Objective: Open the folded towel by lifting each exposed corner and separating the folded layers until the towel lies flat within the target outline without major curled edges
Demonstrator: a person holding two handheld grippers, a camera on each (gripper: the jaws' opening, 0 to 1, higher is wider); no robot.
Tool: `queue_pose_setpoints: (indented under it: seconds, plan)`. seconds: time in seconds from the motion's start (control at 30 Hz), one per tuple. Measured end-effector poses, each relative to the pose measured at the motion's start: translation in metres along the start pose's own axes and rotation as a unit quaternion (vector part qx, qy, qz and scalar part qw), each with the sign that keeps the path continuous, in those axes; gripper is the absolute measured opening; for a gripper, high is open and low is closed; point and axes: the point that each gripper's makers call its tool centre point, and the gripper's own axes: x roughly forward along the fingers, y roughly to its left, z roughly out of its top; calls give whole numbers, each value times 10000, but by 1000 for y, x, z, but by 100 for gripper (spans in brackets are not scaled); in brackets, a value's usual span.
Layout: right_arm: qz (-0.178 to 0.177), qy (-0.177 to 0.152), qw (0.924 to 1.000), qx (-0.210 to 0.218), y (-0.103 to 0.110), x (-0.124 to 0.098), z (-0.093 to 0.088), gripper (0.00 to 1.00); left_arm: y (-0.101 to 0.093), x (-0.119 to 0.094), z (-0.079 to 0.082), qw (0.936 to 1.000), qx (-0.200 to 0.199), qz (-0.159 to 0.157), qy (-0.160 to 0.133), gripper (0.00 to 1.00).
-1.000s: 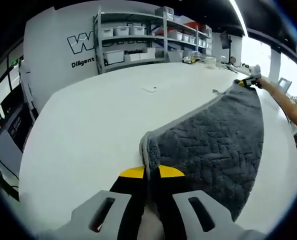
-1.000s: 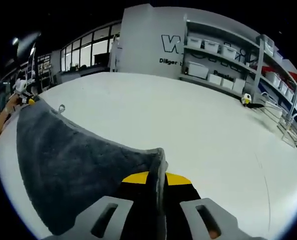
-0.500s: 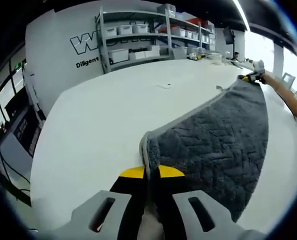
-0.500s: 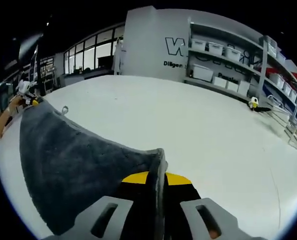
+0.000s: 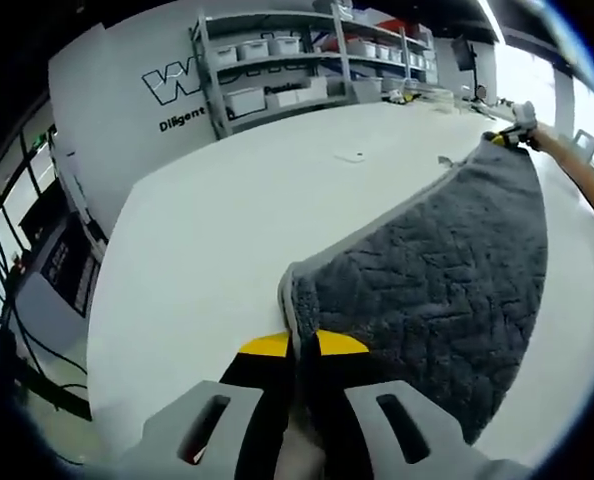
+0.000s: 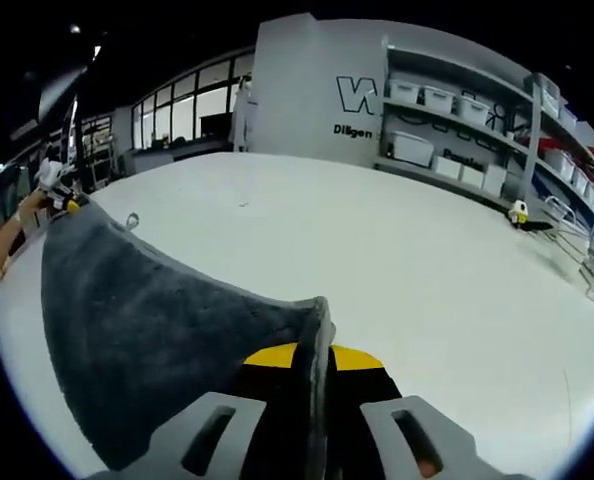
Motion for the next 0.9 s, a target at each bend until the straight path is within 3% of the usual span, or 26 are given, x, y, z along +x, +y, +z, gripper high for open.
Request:
queue_pose_setpoints:
  seconds: [0.33, 0.7, 0.9]
  plan:
    - [-45, 145, 9997, -175, 5, 12, 7, 7, 8, 0, -3, 9999, -101, 113, 24, 6]
    - [-135, 164, 9991, -367, 6, 11, 7, 10, 10, 1, -2, 9996, -102, 253, 15, 9]
    - [-168, 265, 9985, -449, 5, 9, 8, 15, 18, -4, 0, 9980, -124, 613, -2, 23]
